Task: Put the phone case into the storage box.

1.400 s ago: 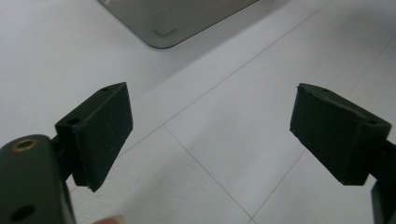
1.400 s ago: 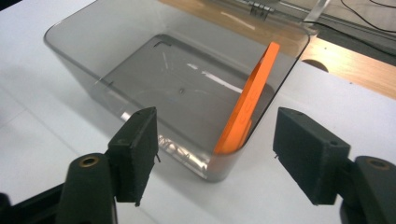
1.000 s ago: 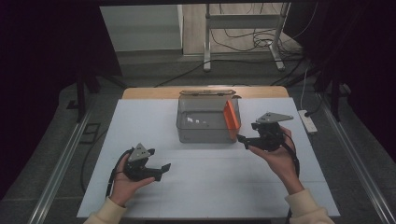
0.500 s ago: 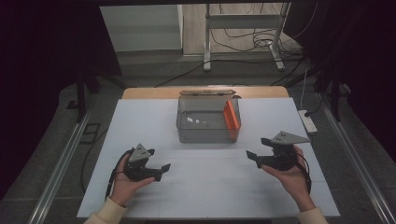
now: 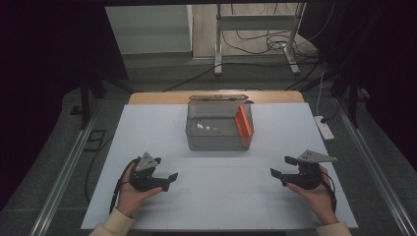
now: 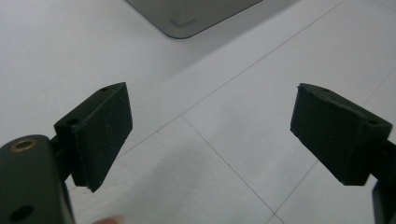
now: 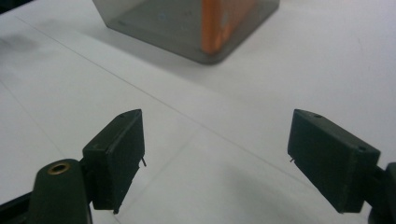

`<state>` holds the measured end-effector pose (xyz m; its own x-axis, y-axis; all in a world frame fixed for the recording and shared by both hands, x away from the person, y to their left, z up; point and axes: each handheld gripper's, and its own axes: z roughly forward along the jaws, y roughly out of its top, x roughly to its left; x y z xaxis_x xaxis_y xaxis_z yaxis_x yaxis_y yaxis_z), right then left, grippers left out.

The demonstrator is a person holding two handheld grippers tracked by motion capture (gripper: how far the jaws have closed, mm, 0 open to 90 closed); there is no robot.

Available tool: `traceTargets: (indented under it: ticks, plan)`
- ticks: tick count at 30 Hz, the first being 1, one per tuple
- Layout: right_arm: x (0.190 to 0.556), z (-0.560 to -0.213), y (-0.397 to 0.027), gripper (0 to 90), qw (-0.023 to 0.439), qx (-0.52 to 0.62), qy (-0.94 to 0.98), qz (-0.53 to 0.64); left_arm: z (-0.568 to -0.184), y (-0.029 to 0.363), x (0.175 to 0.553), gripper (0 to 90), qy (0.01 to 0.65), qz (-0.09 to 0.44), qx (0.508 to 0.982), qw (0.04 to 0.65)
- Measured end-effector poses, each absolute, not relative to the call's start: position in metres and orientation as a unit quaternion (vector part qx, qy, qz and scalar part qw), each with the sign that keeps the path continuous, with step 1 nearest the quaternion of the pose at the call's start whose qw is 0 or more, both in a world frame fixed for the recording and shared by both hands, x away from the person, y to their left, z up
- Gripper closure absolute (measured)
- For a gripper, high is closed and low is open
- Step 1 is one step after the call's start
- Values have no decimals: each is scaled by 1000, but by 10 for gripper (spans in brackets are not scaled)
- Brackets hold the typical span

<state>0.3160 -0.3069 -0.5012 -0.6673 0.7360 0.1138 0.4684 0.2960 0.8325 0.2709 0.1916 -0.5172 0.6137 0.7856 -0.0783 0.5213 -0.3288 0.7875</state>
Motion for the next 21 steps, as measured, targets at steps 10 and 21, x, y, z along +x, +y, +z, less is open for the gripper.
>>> traceTargets:
  ticks: [10,21]
  plan:
    - [315,-505,-300,195,135,377,792,461,-520,196,273,127,412,157,797,412]
    - [313,-507,-295,194,143,373,798,451,-522,197,275,127,414,152,796,415]
